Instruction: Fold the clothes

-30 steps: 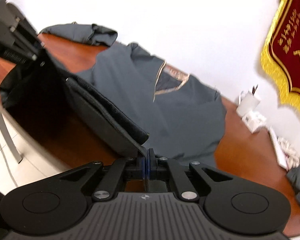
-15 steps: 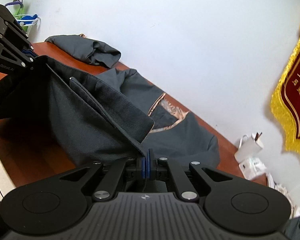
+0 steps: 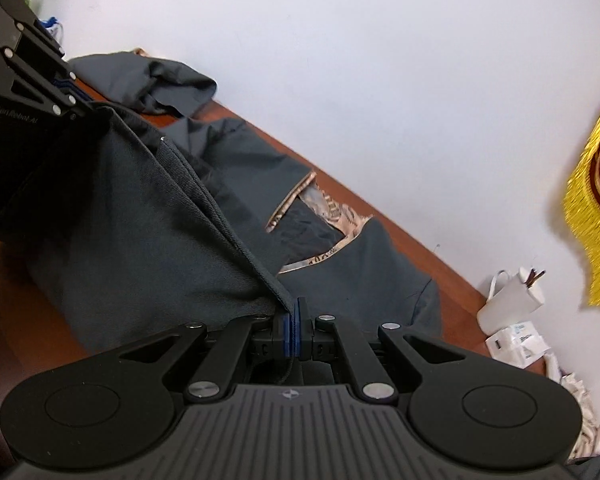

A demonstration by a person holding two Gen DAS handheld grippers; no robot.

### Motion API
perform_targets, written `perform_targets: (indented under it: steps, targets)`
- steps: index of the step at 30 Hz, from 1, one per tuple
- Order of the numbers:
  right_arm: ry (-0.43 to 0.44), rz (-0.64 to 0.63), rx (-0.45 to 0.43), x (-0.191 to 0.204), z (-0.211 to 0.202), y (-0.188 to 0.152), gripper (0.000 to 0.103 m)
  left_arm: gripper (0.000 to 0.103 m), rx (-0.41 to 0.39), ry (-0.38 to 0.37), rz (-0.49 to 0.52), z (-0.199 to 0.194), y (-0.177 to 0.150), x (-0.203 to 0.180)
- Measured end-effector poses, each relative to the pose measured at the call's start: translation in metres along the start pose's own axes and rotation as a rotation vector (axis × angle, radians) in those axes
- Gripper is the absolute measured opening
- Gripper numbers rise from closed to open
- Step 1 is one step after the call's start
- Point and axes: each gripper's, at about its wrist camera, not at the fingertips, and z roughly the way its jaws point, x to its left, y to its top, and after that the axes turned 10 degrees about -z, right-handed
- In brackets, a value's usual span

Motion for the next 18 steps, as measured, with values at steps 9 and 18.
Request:
perform_targets:
  steps: [9, 18]
  targets:
    - [0.090, -0.022, 0.119, -0.008, 0.085, 0.011, 0.002, 0.005, 0.135, -0.025, 0.022, 0.072, 0.009, 0.019]
    - [0.186, -0.018, 0.214, -0.004, 0.131, 0.005, 0.005, 0.013, 0.223, -0.067, 0.024, 0.111, 0.001, 0.028]
